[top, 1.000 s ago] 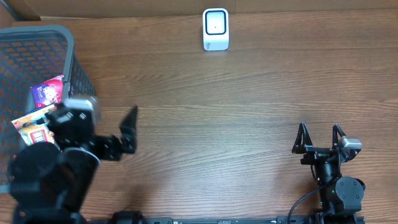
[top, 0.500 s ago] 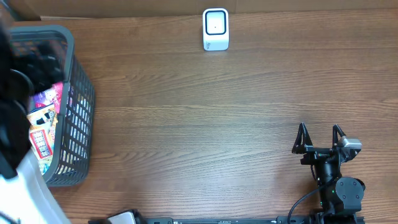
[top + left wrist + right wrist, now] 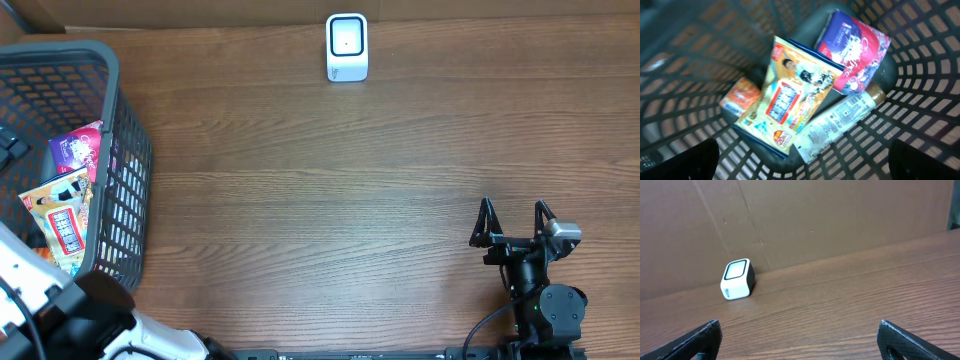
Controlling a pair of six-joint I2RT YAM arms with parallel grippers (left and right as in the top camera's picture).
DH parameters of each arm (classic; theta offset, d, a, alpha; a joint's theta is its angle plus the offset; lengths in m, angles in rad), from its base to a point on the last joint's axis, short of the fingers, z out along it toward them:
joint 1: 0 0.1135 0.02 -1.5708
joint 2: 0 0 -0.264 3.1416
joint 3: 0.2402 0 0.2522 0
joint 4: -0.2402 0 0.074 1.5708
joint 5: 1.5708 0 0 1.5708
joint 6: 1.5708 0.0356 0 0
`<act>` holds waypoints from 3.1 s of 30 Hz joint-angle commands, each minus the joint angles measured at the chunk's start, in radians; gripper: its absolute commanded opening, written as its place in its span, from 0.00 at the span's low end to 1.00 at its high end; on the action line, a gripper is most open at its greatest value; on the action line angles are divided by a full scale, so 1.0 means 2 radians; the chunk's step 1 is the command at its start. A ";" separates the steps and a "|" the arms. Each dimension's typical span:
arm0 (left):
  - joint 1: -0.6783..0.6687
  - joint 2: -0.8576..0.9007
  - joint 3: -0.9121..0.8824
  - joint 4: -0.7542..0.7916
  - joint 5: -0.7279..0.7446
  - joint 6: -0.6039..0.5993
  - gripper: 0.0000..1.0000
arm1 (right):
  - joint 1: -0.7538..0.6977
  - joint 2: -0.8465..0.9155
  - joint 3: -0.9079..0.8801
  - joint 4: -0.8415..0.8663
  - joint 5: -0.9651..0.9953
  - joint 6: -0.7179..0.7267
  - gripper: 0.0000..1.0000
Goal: Scan the item barcode
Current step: 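Move the left gripper over the basket and reach down into it, then grasp the yellow snack bag in the basket with the left gripper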
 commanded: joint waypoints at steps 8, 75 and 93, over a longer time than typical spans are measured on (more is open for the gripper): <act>-0.009 0.062 -0.139 0.092 0.019 0.078 1.00 | -0.001 -0.005 -0.005 0.004 0.000 0.000 1.00; -0.028 -0.001 -0.414 0.313 -0.099 0.165 1.00 | -0.001 -0.005 -0.005 0.004 0.000 0.000 1.00; -0.026 0.086 -0.502 0.463 -0.146 0.211 0.96 | -0.001 -0.005 -0.005 0.004 0.000 0.000 1.00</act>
